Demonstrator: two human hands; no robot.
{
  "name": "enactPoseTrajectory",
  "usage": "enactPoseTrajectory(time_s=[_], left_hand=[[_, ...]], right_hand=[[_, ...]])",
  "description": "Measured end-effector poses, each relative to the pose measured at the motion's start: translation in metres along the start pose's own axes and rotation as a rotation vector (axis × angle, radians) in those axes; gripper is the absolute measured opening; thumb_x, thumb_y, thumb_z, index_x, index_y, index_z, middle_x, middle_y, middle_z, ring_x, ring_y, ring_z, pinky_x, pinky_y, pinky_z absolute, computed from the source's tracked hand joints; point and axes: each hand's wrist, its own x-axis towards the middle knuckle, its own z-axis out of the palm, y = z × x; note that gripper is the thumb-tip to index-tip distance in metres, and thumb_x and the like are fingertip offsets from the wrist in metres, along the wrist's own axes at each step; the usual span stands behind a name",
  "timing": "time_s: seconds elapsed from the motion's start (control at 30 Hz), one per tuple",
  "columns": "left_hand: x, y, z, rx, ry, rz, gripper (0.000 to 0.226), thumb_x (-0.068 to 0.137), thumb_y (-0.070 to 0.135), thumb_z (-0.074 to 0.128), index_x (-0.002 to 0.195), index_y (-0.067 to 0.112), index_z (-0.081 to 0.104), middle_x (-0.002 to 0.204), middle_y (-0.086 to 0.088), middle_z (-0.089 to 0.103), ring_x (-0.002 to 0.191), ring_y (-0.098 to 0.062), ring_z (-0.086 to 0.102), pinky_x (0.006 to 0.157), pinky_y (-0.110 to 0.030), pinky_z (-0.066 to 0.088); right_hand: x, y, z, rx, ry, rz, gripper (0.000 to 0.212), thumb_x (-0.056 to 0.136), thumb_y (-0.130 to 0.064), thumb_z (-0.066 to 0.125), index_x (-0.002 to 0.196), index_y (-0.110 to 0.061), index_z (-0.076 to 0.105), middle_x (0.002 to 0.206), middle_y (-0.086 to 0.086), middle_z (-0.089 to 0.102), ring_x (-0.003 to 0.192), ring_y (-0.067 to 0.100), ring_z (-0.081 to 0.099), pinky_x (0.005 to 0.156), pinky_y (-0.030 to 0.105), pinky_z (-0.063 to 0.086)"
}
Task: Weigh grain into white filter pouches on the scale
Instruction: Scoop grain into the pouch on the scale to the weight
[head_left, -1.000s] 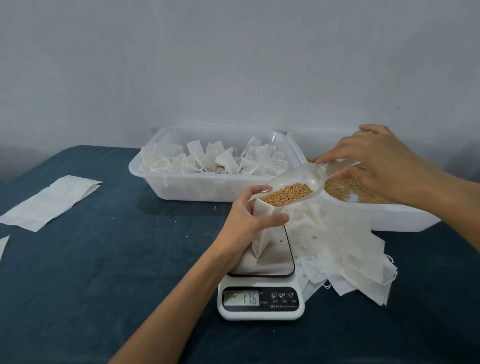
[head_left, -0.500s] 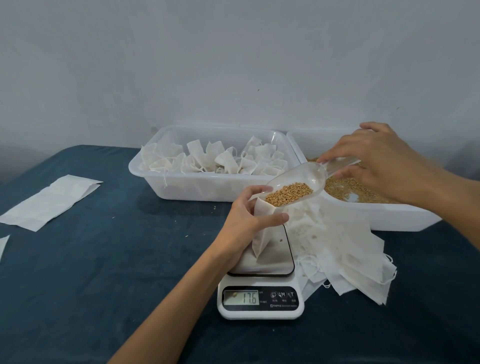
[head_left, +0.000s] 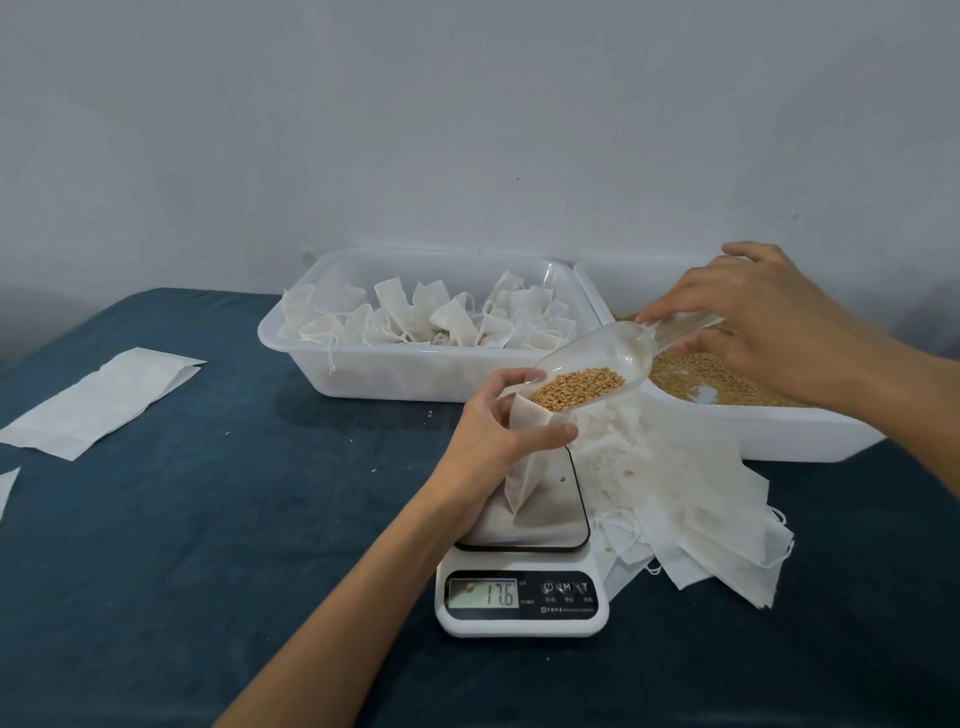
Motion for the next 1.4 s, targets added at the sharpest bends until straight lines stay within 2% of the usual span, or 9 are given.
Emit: enactPoseTrajectory(time_s=[0.13, 0.37, 0.63, 0.8, 0.97, 1.13, 1.4], left_hand=[[0.0001, 0.0005, 0.0006, -0.017, 0.007, 0.001, 0.067, 0.07, 0.021, 0.092, 0.128, 0.034, 0.063, 0.12, -0.016, 0.074, 0.113, -0.038, 0.069, 0.104, -0.043, 0.055], [0.0009, -0.0014, -0.0001, -0.021, 0.001, 0.001, 0.062, 0.079, 0.011, 0.09, 0.129, 0.033, 0.062, 0.119, -0.02, 0.073, 0.114, -0.04, 0.067, 0.103, -0.042, 0.054], [0.0009, -0.0008, 0.0003, -0.028, -0.005, 0.008, 0.061, 0.08, 0.009, 0.089, 0.129, 0.031, 0.061, 0.118, -0.014, 0.076, 0.11, -0.032, 0.072, 0.098, -0.034, 0.056], [0.0008, -0.0011, 0.0002, -0.029, -0.011, 0.015, 0.061, 0.08, 0.01, 0.089, 0.13, 0.032, 0.061, 0.119, -0.015, 0.075, 0.112, -0.035, 0.07, 0.103, -0.038, 0.054], [0.0012, -0.0006, -0.0001, -0.032, -0.019, 0.016, 0.061, 0.081, 0.011, 0.089, 0.13, 0.033, 0.06, 0.115, -0.007, 0.078, 0.108, -0.027, 0.074, 0.094, -0.028, 0.056], [0.0006, -0.0005, 0.0007, -0.036, -0.022, 0.02, 0.061, 0.081, 0.011, 0.089, 0.13, 0.033, 0.06, 0.115, -0.007, 0.078, 0.109, -0.028, 0.073, 0.097, -0.032, 0.055], [0.0003, 0.0009, 0.0004, -0.067, -0.028, 0.015, 0.062, 0.081, 0.01, 0.089, 0.131, 0.031, 0.06, 0.113, -0.004, 0.079, 0.104, -0.022, 0.076, 0.084, -0.02, 0.056]], right_hand=[[0.0002, -0.0007, 0.0007, 0.0, -0.002, 0.0, 0.039, 0.082, -0.012, 0.081, 0.115, -0.032, 0.073, 0.104, -0.008, 0.072, 0.104, 0.021, 0.062, 0.118, 0.043, 0.019], [0.0006, -0.0018, 0.0007, -0.006, 0.002, -0.002, 0.04, 0.081, -0.012, 0.082, 0.114, -0.031, 0.074, 0.104, -0.006, 0.072, 0.104, 0.023, 0.062, 0.118, 0.044, 0.02], [0.0009, -0.0015, 0.0002, 0.003, 0.01, -0.002, 0.038, 0.081, -0.013, 0.082, 0.114, -0.032, 0.074, 0.102, -0.008, 0.071, 0.103, 0.021, 0.061, 0.118, 0.042, 0.018], [0.0007, -0.0008, 0.0001, -0.004, 0.014, 0.001, 0.038, 0.082, -0.014, 0.082, 0.114, -0.033, 0.074, 0.103, -0.009, 0.071, 0.104, 0.02, 0.061, 0.118, 0.041, 0.018], [0.0005, -0.0001, 0.0002, -0.004, 0.013, -0.006, 0.039, 0.082, -0.014, 0.082, 0.114, -0.033, 0.073, 0.104, -0.009, 0.071, 0.104, 0.019, 0.061, 0.118, 0.042, 0.019], [0.0005, -0.0004, 0.0003, -0.009, 0.016, -0.007, 0.038, 0.082, -0.016, 0.082, 0.115, -0.032, 0.074, 0.105, -0.007, 0.072, 0.105, 0.021, 0.062, 0.118, 0.043, 0.02], [-0.0001, 0.0014, 0.0025, -0.011, 0.032, -0.009, 0.038, 0.082, -0.014, 0.081, 0.115, -0.031, 0.074, 0.105, -0.008, 0.071, 0.103, 0.02, 0.06, 0.117, 0.042, 0.019]])
